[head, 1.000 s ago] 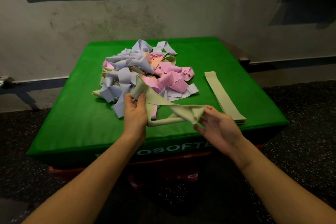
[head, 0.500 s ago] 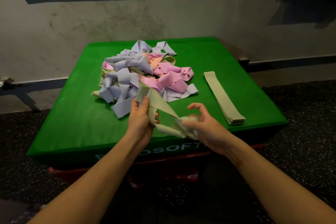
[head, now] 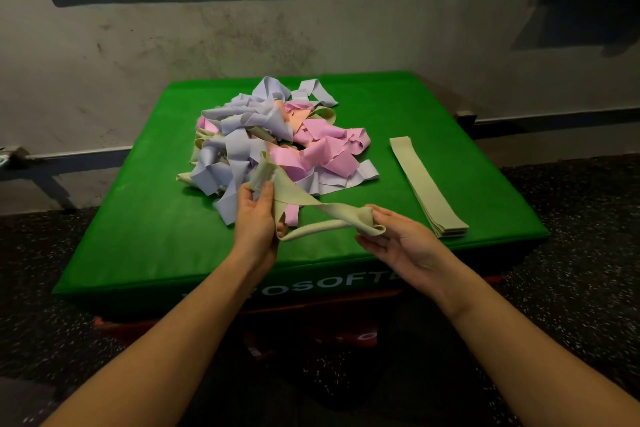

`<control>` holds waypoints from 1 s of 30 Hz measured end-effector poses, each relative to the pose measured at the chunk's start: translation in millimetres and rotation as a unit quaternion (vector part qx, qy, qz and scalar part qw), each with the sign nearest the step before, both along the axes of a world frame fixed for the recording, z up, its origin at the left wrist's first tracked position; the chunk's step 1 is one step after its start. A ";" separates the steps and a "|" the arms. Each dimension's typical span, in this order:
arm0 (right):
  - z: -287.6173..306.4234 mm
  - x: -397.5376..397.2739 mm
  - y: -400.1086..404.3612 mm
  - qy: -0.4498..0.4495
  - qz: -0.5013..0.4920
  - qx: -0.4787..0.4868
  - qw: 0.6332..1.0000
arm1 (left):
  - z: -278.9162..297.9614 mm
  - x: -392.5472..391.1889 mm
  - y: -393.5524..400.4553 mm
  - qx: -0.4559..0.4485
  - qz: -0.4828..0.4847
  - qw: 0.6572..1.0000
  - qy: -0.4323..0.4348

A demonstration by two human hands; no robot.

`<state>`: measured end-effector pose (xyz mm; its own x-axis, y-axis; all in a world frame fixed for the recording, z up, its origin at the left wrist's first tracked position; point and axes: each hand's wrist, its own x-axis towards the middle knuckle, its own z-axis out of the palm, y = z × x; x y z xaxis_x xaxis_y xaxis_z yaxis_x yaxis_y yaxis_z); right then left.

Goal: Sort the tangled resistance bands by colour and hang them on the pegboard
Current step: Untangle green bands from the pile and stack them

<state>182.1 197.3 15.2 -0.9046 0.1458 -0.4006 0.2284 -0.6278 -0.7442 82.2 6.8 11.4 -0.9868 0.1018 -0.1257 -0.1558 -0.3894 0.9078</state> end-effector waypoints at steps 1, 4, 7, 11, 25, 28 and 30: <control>1.9 0.2 -1.5 0.001 0.000 -0.057 0.998 | -1.3 -0.3 0.6 -0.003 0.000 1.000 0.005; 0.6 2.6 -8.1 -0.027 0.055 -0.152 0.986 | 1.4 1.5 3.7 -0.009 -0.017 1.000 0.018; -0.4 4.3 -13.7 -0.048 0.111 -0.043 0.992 | 7.4 5.0 7.4 -0.024 -0.019 0.999 0.031; 5.3 5.5 -11.6 -0.037 0.170 0.086 0.981 | 7.4 7.6 9.7 -0.044 -0.018 0.998 0.043; 2.3 3.3 0.0 0.043 0.029 -0.002 0.999 | -5.0 13.0 6.5 -0.117 -0.062 0.989 0.063; 3.9 3.2 -1.9 0.019 0.051 -0.078 0.995 | -4.8 13.4 9.9 -0.113 -0.052 0.991 0.057; 3.5 4.9 0.6 0.020 0.083 -0.042 0.995 | -3.1 10.6 10.7 -0.090 -0.036 0.995 0.038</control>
<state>186.9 197.9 18.7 -0.9287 -0.0392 -0.3689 0.3056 -0.6445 -0.7009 92.9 17.4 8.3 -0.9853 0.1541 -0.0737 -0.1054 -0.2091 0.9722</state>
